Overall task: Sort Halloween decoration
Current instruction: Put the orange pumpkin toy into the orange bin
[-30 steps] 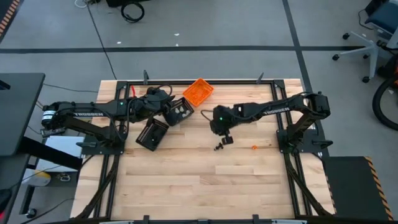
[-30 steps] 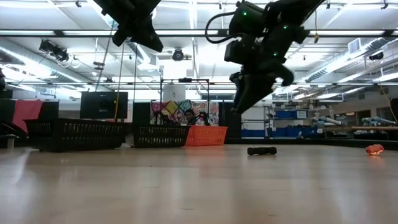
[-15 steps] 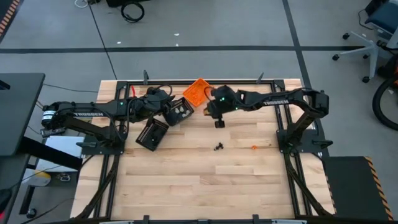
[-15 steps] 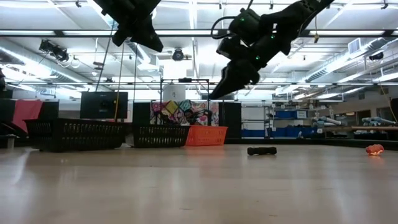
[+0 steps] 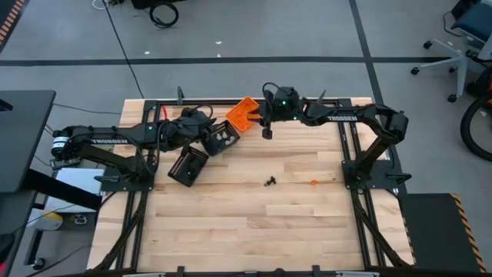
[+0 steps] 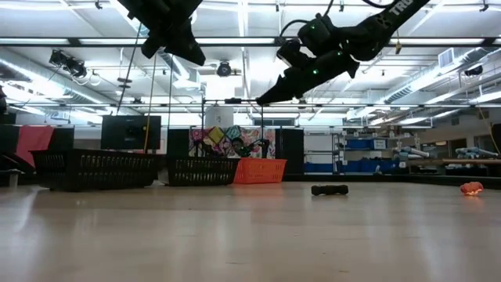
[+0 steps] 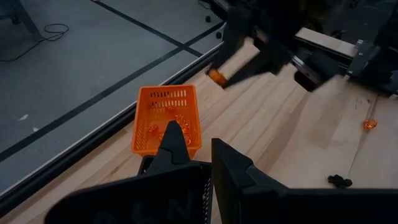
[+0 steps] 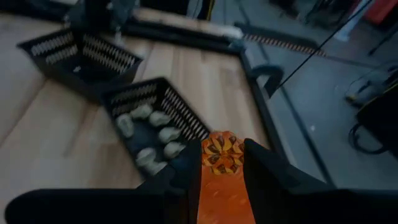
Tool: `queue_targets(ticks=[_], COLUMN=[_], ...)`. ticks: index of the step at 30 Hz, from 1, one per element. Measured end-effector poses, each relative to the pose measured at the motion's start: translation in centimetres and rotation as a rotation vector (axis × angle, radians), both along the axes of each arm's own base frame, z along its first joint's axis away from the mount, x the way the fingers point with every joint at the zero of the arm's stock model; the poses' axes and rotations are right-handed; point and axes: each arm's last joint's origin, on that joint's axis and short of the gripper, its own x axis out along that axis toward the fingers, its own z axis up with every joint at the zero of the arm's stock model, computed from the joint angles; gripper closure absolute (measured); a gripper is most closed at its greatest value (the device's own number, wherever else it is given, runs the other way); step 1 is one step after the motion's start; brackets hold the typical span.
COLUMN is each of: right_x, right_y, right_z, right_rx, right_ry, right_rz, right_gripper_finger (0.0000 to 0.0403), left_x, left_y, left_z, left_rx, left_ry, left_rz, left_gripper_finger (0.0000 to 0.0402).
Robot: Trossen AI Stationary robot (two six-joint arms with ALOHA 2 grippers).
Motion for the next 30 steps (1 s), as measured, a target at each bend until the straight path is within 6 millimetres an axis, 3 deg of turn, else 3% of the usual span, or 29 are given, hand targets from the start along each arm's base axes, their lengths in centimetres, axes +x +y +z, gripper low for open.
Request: queue_targets(ticks=[6, 11, 19, 30], right_x=[0.8, 2.4, 3.8, 3.7], right_y=[-1.1, -2.1, -3.7, -3.8], right_z=[-0.5, -3.1, -7.3, -8.2], right_rx=[-0.009, 0.02, 0.079, 0.11], right_ry=[-0.106, -0.152, -0.05, 0.002], right_rz=[0.027, -0.015, -0.225, -0.225], right_gripper_finger=[0.0296, 0.0296, 0.0294, 0.0266], left_x=[0.0, 0.0, 0.0, 0.0], left_y=[0.0, 0.0, 0.0, 0.0], left_z=[0.0, 0.0, 0.0, 0.0], left_rx=[0.0, 0.0, 0.0, 0.0], left_ry=[0.001, 0.0, 0.0, 0.0], left_rz=[0.0, 0.0, 0.0, 0.0], left_gripper_finger=[0.0402, 0.0402, 0.0402, 0.0402])
